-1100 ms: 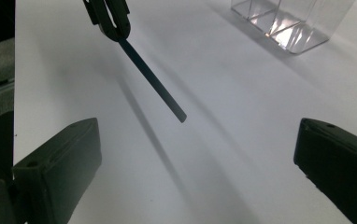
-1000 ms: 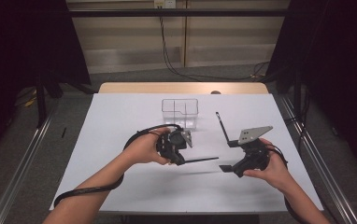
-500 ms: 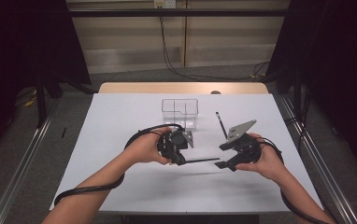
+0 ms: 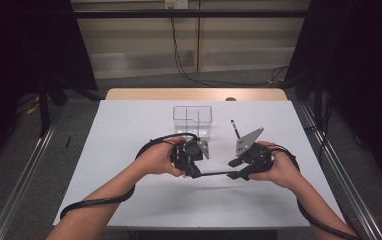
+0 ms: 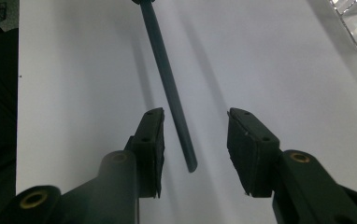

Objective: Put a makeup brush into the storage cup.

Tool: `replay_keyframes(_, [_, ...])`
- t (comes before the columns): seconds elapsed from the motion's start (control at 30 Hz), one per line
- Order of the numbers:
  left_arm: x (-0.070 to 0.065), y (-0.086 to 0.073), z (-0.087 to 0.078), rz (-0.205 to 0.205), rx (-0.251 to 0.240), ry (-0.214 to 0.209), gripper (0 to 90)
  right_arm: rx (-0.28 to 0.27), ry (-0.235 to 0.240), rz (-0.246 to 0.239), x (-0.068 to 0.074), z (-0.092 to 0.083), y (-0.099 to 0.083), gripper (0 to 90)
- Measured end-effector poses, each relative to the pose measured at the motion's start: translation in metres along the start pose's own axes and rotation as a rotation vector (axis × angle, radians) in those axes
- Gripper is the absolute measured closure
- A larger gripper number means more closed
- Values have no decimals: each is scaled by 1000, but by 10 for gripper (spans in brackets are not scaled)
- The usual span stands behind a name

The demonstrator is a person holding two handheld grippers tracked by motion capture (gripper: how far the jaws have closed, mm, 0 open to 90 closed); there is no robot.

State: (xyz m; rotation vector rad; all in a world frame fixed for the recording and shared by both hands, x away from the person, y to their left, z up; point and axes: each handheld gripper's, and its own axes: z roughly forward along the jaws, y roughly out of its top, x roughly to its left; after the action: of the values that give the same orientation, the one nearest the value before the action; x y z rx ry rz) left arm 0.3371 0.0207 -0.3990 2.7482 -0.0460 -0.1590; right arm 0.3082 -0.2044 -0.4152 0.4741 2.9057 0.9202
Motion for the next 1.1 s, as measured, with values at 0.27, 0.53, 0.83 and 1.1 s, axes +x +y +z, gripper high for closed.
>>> replay_keyframes(0.27, [0, 2, 1, 7, -1, -5, 844, 21, 12, -40, 1, 3, 3, 667])
replay_keyframes(0.53, [-1, 2, 4, 9, -2, -13, 844, 38, 25, -67, 3, 9, 5, 681])
replay_keyframes(0.83, [1, 4, 4, 6, -11, -37, 843, 46, 59, -102, 7, 14, 11, 766])
replay_keyframes(1.1, [3, 4, 1, 11, -34, -53, 841, 55, 96, -133, 8, 18, 8, 847])
